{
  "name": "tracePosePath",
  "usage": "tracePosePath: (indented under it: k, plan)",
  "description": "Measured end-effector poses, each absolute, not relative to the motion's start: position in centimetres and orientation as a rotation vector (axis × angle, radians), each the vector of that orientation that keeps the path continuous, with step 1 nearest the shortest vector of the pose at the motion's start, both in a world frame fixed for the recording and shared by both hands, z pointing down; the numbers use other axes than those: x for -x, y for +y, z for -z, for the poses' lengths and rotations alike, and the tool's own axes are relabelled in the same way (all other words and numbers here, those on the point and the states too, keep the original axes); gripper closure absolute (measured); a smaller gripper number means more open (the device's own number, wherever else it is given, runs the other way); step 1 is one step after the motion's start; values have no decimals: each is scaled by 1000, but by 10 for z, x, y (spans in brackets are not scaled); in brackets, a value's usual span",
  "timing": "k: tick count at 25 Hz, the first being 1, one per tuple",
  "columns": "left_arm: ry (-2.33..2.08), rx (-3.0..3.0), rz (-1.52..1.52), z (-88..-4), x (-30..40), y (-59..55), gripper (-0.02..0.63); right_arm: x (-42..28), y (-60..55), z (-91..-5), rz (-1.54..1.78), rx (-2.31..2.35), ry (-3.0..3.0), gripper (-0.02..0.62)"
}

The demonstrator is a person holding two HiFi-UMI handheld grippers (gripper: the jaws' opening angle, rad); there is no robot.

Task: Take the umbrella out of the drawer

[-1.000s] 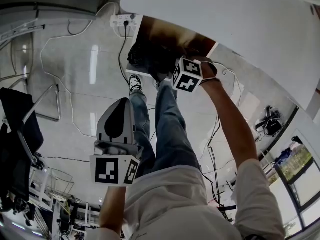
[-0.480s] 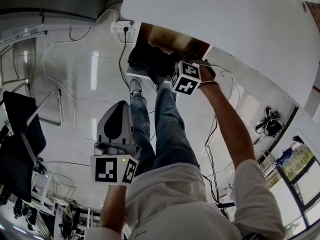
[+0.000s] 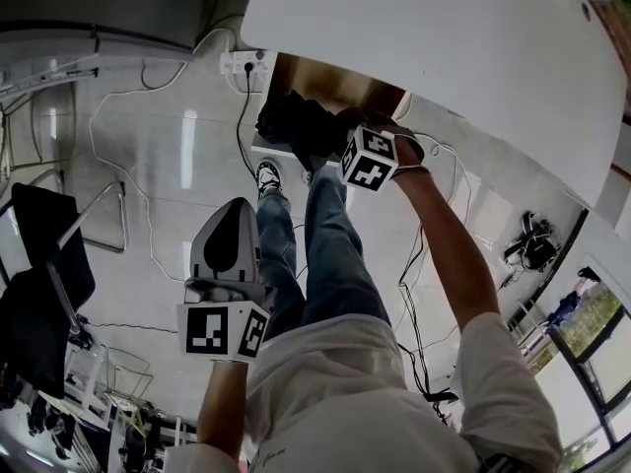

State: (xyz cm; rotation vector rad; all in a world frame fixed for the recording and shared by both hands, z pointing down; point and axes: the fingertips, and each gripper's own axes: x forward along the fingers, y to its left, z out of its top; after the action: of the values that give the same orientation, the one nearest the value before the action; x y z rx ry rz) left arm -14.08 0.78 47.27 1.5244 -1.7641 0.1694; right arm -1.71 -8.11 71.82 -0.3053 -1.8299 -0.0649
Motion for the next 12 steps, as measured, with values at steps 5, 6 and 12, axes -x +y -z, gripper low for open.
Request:
tracePosePath:
  k: [5, 6, 12]
  plan:
    - [-1777, -1535, -174, -463, 143, 9, 589, 18, -80, -705, 44, 283, -1850, 360]
    - [-1778, -1537, -176, -462, 143, 9, 589, 18, -80, -702, 42, 282, -1852, 360]
    - [-1771, -1546, -201, -459, 147, 16, 589, 13, -81, -688, 18, 256, -1864, 360]
